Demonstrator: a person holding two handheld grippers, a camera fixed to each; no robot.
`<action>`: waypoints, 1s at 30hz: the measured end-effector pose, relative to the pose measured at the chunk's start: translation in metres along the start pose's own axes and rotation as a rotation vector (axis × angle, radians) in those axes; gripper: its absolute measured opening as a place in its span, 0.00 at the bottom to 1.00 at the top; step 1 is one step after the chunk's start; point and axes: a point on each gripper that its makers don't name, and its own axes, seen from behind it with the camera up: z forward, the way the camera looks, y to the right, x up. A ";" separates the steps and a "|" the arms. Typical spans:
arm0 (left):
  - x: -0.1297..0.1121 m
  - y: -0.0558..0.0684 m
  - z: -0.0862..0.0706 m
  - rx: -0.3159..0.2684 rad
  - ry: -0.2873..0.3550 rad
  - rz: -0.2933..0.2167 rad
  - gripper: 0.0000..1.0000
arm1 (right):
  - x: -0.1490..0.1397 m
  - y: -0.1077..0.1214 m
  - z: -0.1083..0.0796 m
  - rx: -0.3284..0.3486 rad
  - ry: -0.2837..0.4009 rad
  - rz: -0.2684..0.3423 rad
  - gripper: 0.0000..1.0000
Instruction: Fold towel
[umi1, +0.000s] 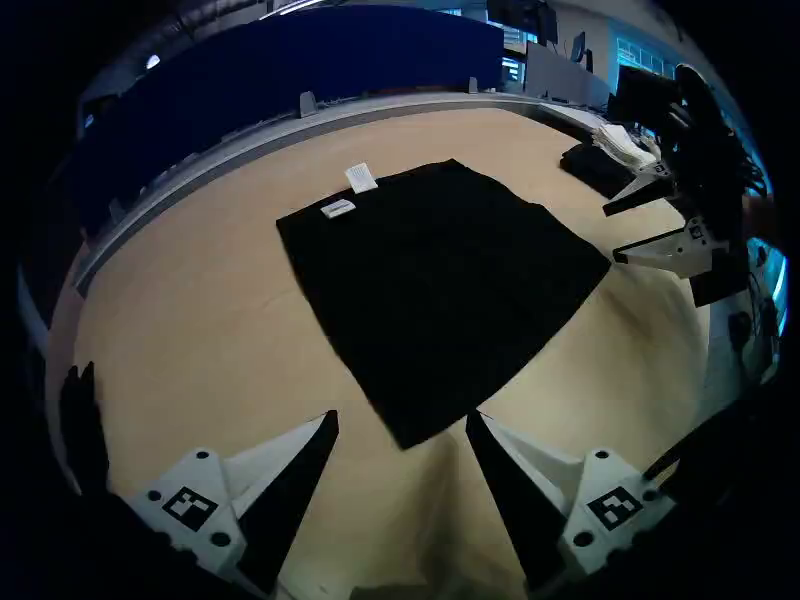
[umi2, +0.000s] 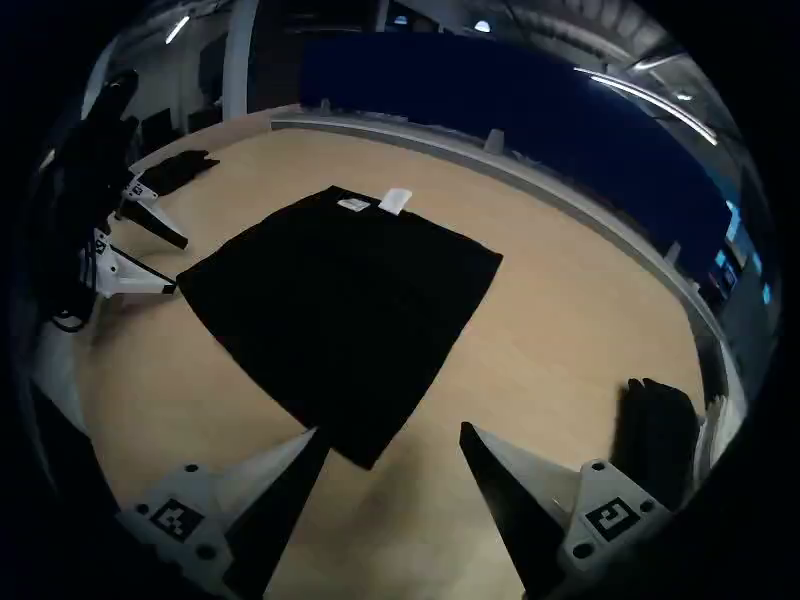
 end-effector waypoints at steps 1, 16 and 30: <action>0.000 0.001 0.001 -0.002 -0.003 0.000 0.95 | -0.001 0.000 0.001 0.001 -0.002 0.002 1.00; -0.014 0.002 0.005 -0.009 -0.049 0.010 0.95 | -0.016 -0.007 0.007 0.026 -0.045 0.006 0.98; -0.015 0.006 0.006 -0.028 -0.066 -0.002 0.92 | -0.019 -0.014 0.012 0.050 -0.065 0.024 0.87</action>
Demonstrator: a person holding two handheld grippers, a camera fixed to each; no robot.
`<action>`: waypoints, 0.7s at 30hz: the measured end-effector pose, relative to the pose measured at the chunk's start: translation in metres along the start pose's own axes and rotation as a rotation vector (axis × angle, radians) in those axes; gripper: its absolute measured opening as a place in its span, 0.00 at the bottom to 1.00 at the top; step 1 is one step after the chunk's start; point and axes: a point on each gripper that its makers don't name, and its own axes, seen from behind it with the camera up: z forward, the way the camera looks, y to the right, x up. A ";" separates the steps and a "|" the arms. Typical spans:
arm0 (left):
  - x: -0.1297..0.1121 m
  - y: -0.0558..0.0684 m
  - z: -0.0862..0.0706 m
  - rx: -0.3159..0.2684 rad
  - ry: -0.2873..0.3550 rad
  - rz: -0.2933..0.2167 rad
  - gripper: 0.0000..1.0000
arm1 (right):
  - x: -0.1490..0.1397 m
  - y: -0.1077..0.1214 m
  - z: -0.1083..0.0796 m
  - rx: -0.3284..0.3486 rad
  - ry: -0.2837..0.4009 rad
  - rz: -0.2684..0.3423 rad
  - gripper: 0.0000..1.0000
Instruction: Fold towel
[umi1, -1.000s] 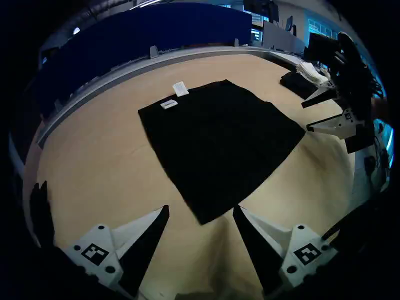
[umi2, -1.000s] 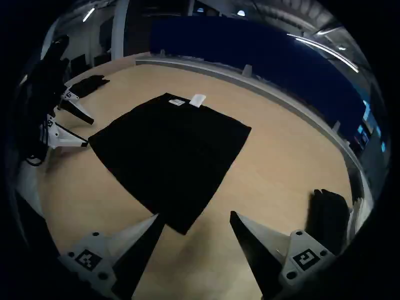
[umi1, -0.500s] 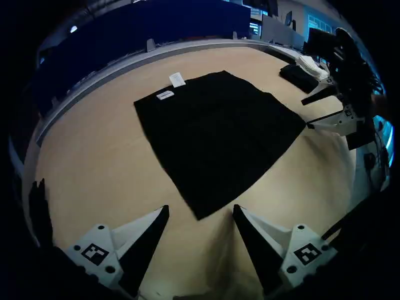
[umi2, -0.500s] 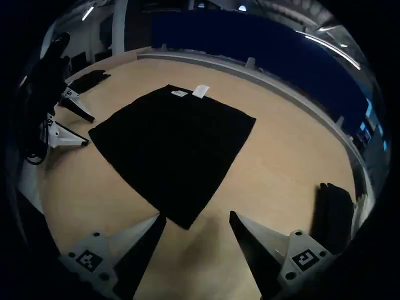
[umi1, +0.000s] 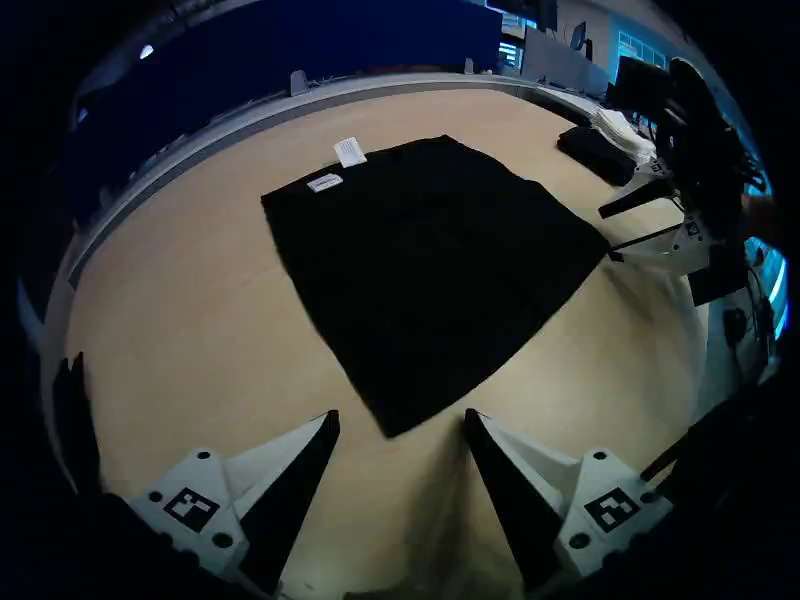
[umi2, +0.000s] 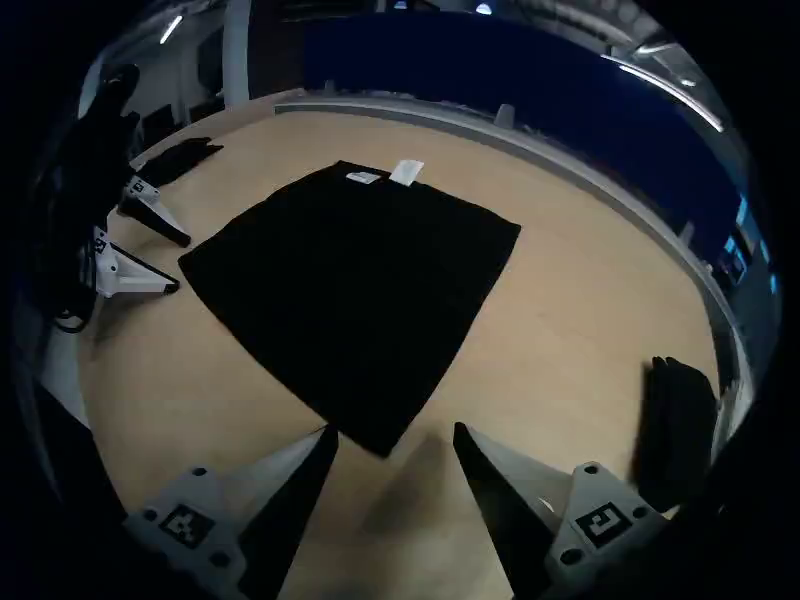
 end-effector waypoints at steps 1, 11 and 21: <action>0.000 0.000 0.000 0.000 0.000 0.001 0.92 | 0.000 0.000 0.000 0.002 -0.001 0.000 0.87; 0.001 0.001 0.001 0.001 -0.008 0.001 0.87 | -0.002 -0.008 0.001 0.032 -0.015 -0.007 0.74; 0.000 0.002 -0.001 -0.003 -0.027 0.008 0.66 | -0.005 -0.010 0.003 0.056 -0.032 0.004 0.58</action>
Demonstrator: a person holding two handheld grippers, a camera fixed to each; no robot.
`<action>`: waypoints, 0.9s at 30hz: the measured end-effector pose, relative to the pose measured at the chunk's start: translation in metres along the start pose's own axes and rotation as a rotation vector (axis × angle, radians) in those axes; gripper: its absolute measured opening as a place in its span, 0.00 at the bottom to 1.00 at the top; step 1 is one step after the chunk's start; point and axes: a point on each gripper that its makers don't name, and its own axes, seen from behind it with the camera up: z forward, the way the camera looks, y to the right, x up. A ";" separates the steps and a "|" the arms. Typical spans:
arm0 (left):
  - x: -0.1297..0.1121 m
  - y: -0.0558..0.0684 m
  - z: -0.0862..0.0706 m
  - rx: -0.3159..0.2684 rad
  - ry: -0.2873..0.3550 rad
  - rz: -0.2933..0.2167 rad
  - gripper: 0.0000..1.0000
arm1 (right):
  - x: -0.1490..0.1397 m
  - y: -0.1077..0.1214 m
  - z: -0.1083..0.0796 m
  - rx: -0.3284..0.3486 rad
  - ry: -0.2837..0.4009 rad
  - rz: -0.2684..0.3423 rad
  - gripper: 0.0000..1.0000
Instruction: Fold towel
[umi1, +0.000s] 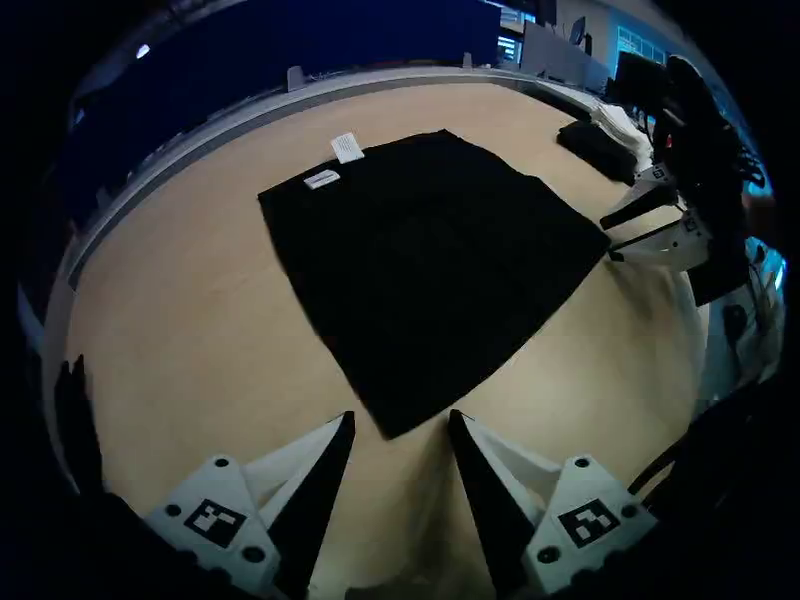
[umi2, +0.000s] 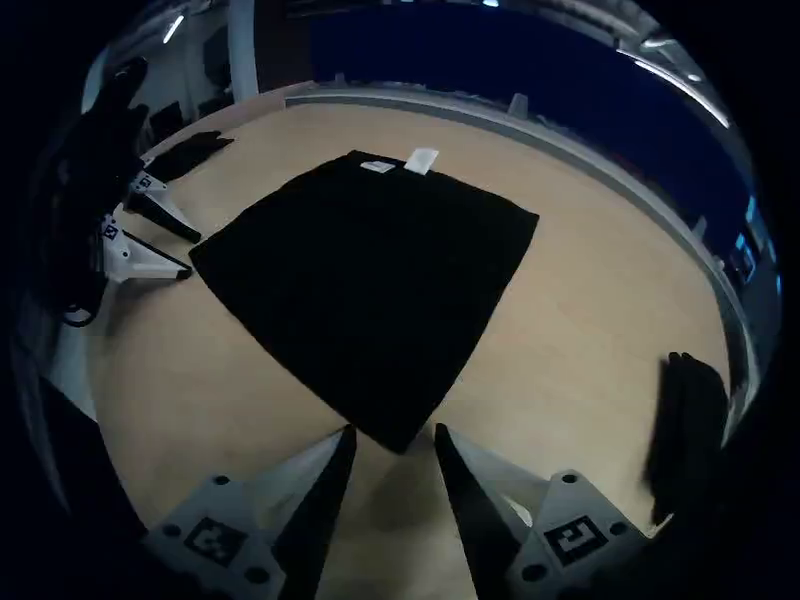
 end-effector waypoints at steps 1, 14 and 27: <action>0.000 0.000 0.000 -0.001 -0.002 0.002 0.65 | 0.000 0.000 0.000 0.002 -0.001 0.002 0.56; 0.000 0.002 0.002 0.002 -0.013 -0.003 0.51 | -0.003 0.002 0.001 0.011 -0.007 0.029 0.29; -0.001 -0.003 0.004 0.020 -0.027 -0.044 0.16 | -0.001 0.002 0.000 0.006 -0.008 0.051 0.13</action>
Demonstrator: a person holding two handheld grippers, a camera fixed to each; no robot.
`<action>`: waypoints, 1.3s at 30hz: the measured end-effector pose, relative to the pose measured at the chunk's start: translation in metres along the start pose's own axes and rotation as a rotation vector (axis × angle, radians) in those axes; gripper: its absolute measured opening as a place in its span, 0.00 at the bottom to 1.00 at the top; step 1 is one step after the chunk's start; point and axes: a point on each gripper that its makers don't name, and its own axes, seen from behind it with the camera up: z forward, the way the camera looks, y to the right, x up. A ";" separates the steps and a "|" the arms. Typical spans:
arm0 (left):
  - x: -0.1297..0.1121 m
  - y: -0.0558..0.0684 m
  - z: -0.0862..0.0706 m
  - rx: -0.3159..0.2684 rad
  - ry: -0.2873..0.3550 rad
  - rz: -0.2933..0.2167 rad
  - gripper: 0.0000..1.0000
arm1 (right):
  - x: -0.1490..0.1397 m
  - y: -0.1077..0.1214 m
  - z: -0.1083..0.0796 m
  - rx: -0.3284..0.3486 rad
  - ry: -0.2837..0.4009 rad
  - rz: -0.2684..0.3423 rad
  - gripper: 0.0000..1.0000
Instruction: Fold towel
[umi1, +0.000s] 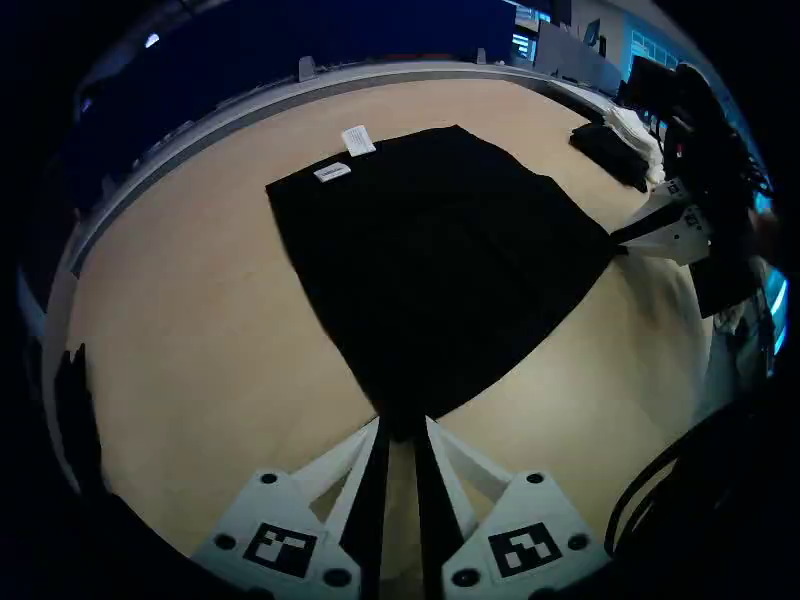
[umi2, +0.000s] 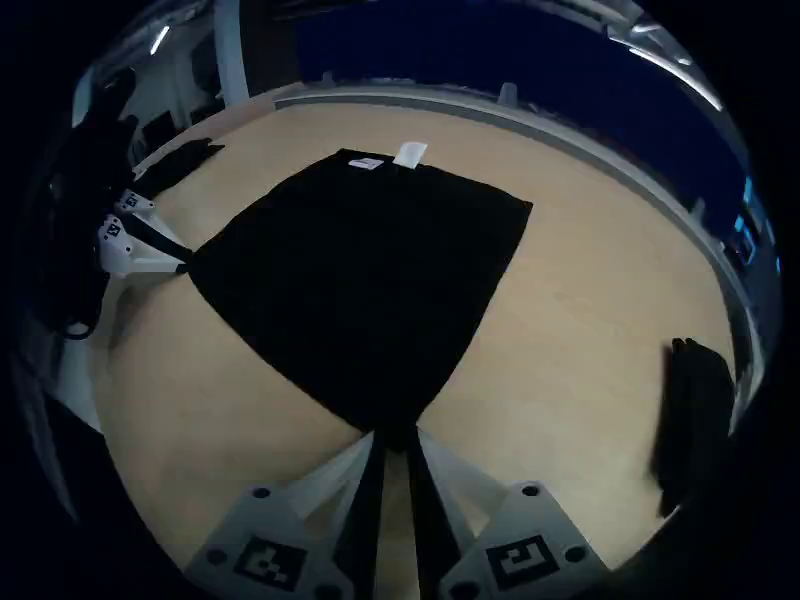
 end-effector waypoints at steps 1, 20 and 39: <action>0.000 0.000 0.000 -0.002 0.000 -0.006 0.15 | 0.001 0.000 0.000 -0.002 0.003 0.003 0.13; 0.018 -0.005 -0.020 0.017 0.047 -0.092 0.09 | 0.035 0.003 -0.019 0.001 0.086 0.015 0.12; 0.049 -0.003 -0.076 0.012 0.118 -0.185 0.09 | 0.081 -0.002 -0.079 -0.012 0.182 -0.029 0.13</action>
